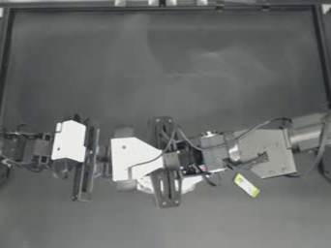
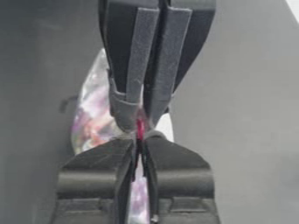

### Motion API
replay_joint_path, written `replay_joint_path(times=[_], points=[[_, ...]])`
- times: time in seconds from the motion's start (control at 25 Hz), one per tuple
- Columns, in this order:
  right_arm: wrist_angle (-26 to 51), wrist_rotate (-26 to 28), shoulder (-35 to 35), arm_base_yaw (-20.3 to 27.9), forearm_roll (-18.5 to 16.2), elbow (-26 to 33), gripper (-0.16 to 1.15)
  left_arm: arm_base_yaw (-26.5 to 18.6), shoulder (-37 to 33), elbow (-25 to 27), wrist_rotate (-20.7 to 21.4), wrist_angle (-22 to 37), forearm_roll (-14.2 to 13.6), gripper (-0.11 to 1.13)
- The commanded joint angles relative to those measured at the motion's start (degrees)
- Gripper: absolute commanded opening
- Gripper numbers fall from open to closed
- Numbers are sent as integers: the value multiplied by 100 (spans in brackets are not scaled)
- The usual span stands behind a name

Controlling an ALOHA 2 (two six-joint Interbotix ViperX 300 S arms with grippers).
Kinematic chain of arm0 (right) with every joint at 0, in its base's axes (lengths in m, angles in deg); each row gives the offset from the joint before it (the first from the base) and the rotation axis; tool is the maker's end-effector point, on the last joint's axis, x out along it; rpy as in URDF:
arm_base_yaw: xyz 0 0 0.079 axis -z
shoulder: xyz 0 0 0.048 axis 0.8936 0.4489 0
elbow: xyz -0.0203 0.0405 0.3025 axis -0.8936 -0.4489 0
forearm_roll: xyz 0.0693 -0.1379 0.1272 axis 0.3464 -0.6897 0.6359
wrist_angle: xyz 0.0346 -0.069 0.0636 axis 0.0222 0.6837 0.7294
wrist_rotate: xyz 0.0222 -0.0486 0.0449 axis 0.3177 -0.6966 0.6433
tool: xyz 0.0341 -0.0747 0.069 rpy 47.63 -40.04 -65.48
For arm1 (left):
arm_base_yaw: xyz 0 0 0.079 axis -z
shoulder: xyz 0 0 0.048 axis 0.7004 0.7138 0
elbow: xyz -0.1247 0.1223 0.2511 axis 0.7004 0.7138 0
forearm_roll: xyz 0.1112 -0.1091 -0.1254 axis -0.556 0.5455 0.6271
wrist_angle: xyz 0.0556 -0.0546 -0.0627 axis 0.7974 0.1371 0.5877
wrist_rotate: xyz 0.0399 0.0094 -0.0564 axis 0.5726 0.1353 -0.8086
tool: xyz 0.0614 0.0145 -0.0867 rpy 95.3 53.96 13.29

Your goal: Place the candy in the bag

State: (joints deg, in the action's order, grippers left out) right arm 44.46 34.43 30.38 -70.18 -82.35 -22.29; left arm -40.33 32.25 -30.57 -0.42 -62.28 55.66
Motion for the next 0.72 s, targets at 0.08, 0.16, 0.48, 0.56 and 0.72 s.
replay_joint_path(times=[0.08, 0.16, 0.48, 0.56, 0.72], points=[[-26, 0, -193, -9, -18, 44, 6, 53, -79, -149, 9, -53, -53, 26], [-26, 0, -185, -9, -9, 35, 6, 62, -88, -141, 9, -53, -88, 15], [-9, 9, -176, -9, 18, -26, 6, 97, -97, -123, 26, -35, -149, 5], [-9, 18, -202, -9, 35, -97, 6, 97, -114, -114, 44, -35, -149, 5], [9, 141, -308, -9, 0, -229, 6, 97, -123, -105, 53, -26, -149, 5]])
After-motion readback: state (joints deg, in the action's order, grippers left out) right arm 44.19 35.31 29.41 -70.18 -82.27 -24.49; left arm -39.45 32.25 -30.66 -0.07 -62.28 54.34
